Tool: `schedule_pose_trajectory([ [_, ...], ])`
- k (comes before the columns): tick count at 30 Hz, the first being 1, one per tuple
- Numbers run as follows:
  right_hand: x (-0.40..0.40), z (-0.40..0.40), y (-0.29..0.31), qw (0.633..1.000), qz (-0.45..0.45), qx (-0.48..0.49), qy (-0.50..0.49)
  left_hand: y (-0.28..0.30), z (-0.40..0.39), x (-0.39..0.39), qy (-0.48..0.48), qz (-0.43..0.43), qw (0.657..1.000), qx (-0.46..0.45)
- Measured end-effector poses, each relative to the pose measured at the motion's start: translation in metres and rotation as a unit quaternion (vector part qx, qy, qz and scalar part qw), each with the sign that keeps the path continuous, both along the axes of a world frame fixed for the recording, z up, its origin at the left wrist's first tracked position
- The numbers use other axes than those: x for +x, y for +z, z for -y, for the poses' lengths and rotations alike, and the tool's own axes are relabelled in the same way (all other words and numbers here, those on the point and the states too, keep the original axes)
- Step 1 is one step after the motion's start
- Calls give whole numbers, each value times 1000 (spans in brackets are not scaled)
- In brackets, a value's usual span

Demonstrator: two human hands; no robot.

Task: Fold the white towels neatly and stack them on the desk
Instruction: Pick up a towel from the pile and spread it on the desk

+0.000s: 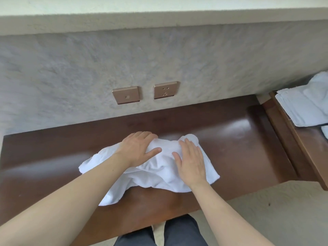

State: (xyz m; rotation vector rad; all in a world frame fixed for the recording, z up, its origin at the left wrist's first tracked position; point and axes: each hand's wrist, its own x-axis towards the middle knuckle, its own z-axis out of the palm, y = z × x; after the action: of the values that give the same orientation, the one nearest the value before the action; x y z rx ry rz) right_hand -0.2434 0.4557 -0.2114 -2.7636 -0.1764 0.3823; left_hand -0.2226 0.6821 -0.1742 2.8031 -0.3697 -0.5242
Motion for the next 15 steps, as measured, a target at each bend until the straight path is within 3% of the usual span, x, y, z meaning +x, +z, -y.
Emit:
schedule_pose_trajectory([
  [7,12,48,-20,995,-55,24,-73,-31,65,41,4,-101,995,-17],
  [11,14,70,-28,994,-64,24,-89,-49,98,61,108,-144,976,-122],
  [15,12,97,-38,987,-95,-38,-123,-59,121,84,160,-217,957,-109],
])
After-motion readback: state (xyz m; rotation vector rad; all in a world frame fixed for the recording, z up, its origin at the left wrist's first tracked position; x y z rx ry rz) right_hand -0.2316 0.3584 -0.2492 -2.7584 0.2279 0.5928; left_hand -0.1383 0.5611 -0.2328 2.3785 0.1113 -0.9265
